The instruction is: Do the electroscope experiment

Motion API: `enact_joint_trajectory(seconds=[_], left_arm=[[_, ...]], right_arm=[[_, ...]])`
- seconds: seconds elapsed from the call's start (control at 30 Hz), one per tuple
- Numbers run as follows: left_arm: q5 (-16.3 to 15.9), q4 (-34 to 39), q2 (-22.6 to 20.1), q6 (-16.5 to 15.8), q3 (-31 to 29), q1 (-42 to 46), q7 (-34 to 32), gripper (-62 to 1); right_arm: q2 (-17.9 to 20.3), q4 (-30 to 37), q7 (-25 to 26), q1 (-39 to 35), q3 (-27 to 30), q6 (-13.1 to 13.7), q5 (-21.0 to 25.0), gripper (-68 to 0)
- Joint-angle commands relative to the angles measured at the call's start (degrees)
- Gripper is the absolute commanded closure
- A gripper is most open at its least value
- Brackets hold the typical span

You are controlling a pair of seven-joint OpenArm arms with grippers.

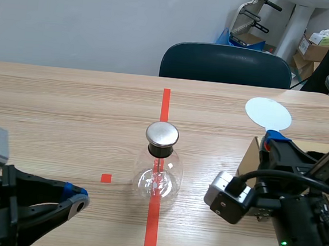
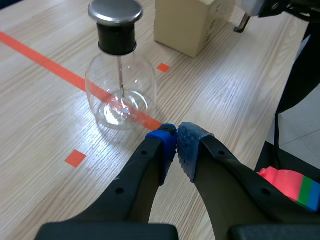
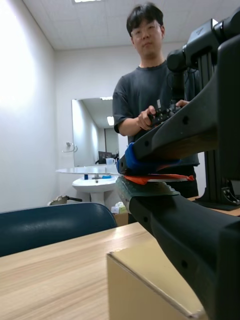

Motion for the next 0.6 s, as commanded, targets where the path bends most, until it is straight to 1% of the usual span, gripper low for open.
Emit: enact_joint_trajectory(seconds=[0.0, 0.07, 0.17, 0.3, 0.37, 0.4, 0.57], left_arm=[[-0.3, -0.7, 1.2, 0.1, 0.8, -1.9, -0.8, -4.0], [-0.3, -3.4, 2.9, 0.2, 3.0, -4.6, -0.7, -4.0], [1.0, -7.1, 5.4, 0.3, 6.1, -8.5, -0.7, -4.0], [1.1, -11.6, 8.2, 0.2, 10.1, -13.2, -0.8, -4.0], [1.2, -14.0, 9.7, 0.2, 12.0, -15.5, -0.8, -4.0], [1.2, -15.3, 10.6, 0.2, 12.8, -16.6, -0.8, -4.0], [2.1, -22.0, 14.9, 0.8, 16.2, -21.7, -0.8, -4.0]], right_arm=[[0.8, 0.2, -1.8, 1.4, -1.0, -0.9, -1.1, -1.8], [0.8, 0.1, -4.3, 2.4, -3.1, -0.8, -2.6, -1.8], [0.8, -0.4, -7.6, 4.0, -5.6, -0.8, -4.8, -1.8], [0.8, -1.7, -10.7, 5.8, -8.2, -0.4, -6.4, -1.8], [0.8, -2.8, -12.0, 6.8, -9.5, 0.1, -6.6, -1.8], [0.8, -3.3, -12.6, 7.3, -10.1, 0.9, -6.6, -1.8], [0.8, -5.5, -14.7, 9.7, -12.7, 0.9, -6.7, -1.8]])
